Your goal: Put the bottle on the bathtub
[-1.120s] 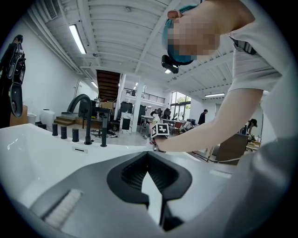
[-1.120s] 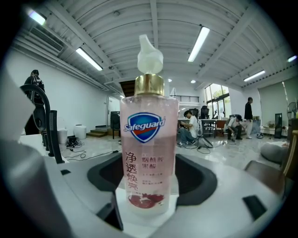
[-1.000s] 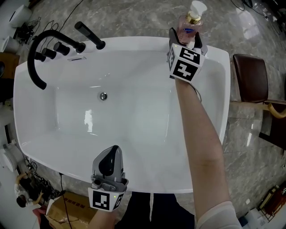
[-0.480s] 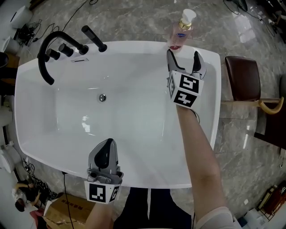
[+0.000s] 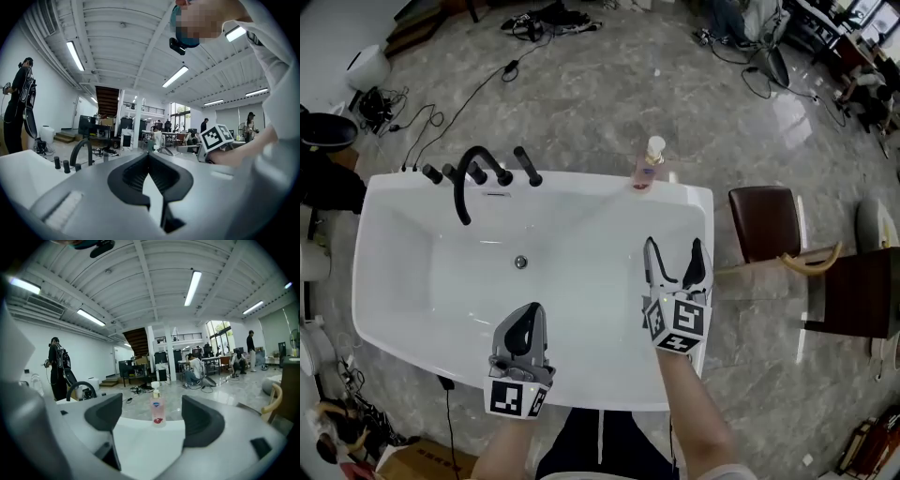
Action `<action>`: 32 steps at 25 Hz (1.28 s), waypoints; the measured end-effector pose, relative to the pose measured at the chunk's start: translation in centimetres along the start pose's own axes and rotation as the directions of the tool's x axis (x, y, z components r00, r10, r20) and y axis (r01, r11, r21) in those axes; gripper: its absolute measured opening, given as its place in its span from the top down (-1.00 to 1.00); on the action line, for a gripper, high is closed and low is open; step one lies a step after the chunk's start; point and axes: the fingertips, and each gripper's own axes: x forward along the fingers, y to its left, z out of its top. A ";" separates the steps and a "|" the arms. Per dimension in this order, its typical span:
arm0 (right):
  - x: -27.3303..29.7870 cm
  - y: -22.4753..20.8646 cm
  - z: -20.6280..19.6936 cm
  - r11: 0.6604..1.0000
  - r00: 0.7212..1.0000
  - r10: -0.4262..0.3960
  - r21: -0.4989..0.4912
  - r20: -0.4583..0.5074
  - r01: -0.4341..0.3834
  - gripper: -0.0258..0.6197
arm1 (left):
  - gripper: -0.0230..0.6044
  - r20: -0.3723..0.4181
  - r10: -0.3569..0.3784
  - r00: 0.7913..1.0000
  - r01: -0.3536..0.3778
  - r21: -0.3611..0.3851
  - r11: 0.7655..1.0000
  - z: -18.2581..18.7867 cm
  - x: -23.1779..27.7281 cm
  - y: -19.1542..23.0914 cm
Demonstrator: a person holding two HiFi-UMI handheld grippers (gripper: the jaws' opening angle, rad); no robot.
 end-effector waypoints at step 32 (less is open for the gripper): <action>-32.6 7.3 20.2 0.983 0.977 0.172 0.046 0.126 -0.179 0.79 | 0.90 0.194 -0.104 0.975 0.103 0.014 0.995 23.2 -14.6 -9.6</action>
